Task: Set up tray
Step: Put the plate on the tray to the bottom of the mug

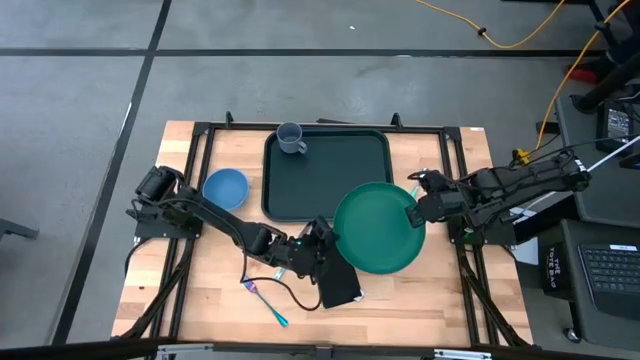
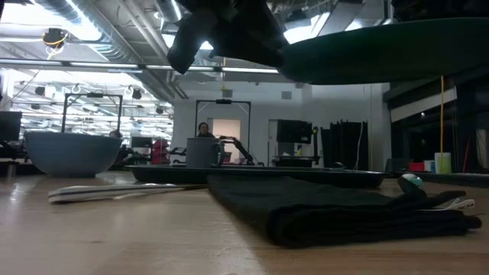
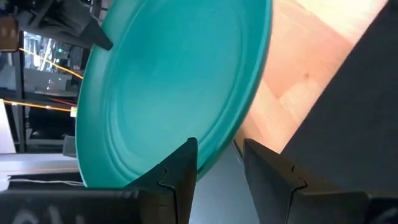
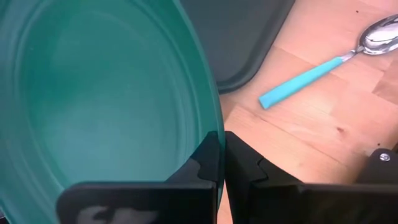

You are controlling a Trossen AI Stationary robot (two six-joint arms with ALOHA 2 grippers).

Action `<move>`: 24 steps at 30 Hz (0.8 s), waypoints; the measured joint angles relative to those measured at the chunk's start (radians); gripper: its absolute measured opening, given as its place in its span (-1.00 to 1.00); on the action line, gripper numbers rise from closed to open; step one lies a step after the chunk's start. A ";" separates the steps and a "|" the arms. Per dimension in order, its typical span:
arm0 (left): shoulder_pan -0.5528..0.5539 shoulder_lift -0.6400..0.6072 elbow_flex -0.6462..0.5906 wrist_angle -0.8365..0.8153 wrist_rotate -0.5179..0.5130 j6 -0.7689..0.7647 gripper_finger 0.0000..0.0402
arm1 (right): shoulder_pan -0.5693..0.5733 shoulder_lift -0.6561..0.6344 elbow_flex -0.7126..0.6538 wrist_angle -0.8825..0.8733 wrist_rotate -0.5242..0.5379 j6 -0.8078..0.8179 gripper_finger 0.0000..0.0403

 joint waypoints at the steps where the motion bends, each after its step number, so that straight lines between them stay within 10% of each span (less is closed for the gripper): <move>1: 0.002 0.000 0.000 0.000 -0.001 0.000 -0.38 | 0.000 0.000 0.000 0.006 0.000 0.000 -0.95; 24: 0.048 0.000 0.000 -0.085 0.105 -0.001 -0.44 | 0.000 0.039 0.000 0.055 0.014 -0.050 -0.95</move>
